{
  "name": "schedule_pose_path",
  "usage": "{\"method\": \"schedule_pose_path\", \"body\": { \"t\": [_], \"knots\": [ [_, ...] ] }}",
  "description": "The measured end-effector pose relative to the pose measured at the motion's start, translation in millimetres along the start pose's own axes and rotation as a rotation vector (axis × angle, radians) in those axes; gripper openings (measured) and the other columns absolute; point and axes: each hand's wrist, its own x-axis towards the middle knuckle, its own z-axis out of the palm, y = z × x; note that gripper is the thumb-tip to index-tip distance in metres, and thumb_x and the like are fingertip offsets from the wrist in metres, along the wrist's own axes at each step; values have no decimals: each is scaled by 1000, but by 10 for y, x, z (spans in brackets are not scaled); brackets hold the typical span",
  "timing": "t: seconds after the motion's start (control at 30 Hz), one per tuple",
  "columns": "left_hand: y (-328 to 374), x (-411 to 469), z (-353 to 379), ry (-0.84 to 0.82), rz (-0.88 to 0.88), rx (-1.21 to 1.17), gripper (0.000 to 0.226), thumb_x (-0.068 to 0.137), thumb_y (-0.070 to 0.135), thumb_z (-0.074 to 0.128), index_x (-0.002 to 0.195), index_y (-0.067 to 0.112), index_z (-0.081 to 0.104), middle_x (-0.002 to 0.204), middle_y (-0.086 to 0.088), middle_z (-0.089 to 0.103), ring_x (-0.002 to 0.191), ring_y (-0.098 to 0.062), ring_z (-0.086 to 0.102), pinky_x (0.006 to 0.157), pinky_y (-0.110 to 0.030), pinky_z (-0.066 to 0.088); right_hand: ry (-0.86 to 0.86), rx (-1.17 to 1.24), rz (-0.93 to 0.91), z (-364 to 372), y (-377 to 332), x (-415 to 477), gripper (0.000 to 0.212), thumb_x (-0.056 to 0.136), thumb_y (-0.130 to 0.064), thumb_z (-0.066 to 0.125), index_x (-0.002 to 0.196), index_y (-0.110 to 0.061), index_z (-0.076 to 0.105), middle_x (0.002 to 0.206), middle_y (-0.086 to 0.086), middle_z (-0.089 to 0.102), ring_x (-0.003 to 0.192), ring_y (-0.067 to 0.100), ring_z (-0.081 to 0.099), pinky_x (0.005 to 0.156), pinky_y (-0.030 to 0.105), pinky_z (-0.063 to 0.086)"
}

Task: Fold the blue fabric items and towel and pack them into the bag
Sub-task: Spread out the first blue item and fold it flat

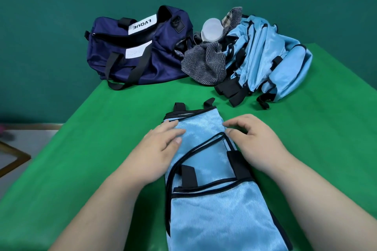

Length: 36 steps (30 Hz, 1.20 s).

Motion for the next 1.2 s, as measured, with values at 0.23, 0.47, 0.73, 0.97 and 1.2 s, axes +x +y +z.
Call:
{"method": "schedule_pose_path", "body": {
  "t": [0.23,0.47,0.73,0.97,1.2],
  "knots": [
    [-122,74,27,-175,38,187,45,107,33,33,152,38,32,161,24,3,146,8,-13,124,-32,-4,-134,-266,-74,141,-67,179,22,94,-40,59,113,-37,71,111,-13,56,116,14,45,107,37,35],
    [-138,96,71,-180,46,273,48,107,33,30,154,39,22,161,23,-7,144,5,-24,122,-31,-9,-140,-339,-76,183,-20,167,35,94,-47,58,128,-39,65,127,-12,49,127,13,33,111,35,22],
    [-108,56,61,-160,53,221,48,107,34,33,153,41,25,160,26,-7,141,10,-25,123,-32,-8,-128,-235,-77,175,6,179,37,93,-50,58,125,-33,68,124,-13,53,126,9,34,108,32,19],
    [-112,51,64,-141,57,195,45,106,34,36,151,40,33,160,26,-2,143,10,-22,123,-32,-7,-179,-422,-117,183,-47,142,46,93,-60,51,135,-42,57,142,-9,41,135,13,23,111,35,15],
    [-142,57,77,-118,68,164,44,104,41,34,148,41,37,160,27,2,143,11,-20,123,-33,-5,-162,-380,-144,183,-46,140,39,95,-52,53,127,-33,65,128,-14,46,127,11,29,104,34,18]
  ]
}}
